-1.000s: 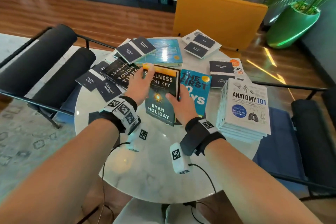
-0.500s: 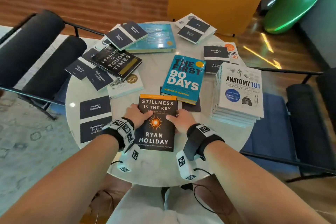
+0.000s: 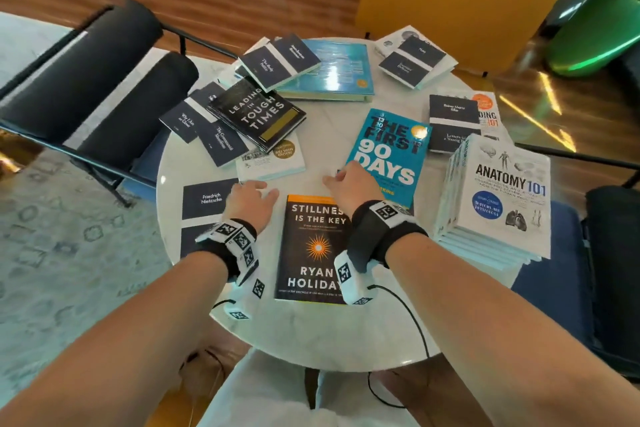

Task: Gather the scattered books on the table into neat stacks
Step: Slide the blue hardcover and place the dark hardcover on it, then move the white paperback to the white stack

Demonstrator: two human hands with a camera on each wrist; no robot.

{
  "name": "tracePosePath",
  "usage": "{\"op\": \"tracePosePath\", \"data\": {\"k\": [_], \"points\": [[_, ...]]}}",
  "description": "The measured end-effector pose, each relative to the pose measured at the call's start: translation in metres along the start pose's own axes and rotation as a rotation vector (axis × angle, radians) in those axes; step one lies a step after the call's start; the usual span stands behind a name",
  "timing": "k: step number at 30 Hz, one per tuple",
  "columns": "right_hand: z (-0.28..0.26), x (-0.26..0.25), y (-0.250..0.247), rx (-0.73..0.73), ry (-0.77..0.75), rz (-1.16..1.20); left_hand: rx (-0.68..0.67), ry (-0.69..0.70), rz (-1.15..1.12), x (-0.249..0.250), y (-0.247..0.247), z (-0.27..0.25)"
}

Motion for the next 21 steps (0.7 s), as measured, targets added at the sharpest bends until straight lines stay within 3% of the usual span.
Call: {"op": "tracePosePath", "data": {"k": [4, 8, 15, 21], "points": [[0.03, -0.028, 0.014, -0.025, 0.018, 0.0, 0.12, -0.021, 0.066, 0.001, -0.052, 0.043], [0.061, -0.047, 0.036, -0.088, 0.077, -0.091, 0.117, -0.193, 0.157, -0.002, -0.085, 0.084], [0.092, -0.052, 0.075, -0.118, 0.236, -0.087, 0.053, -0.412, -0.146, -0.013, -0.086, 0.128], [0.1, -0.039, 0.088, -0.037, 0.347, -0.037, 0.006, -0.425, -0.151, -0.011, -0.081, 0.135]]}}
Point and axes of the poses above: each hand's wrist, its own z-axis towards the middle knuckle, its own y-axis out of the palm, x = y × z, the point moved 7 cm from there along z, towards the middle knuckle, and after that the axes turned 4 degrees about z, right-handed, at the moved point
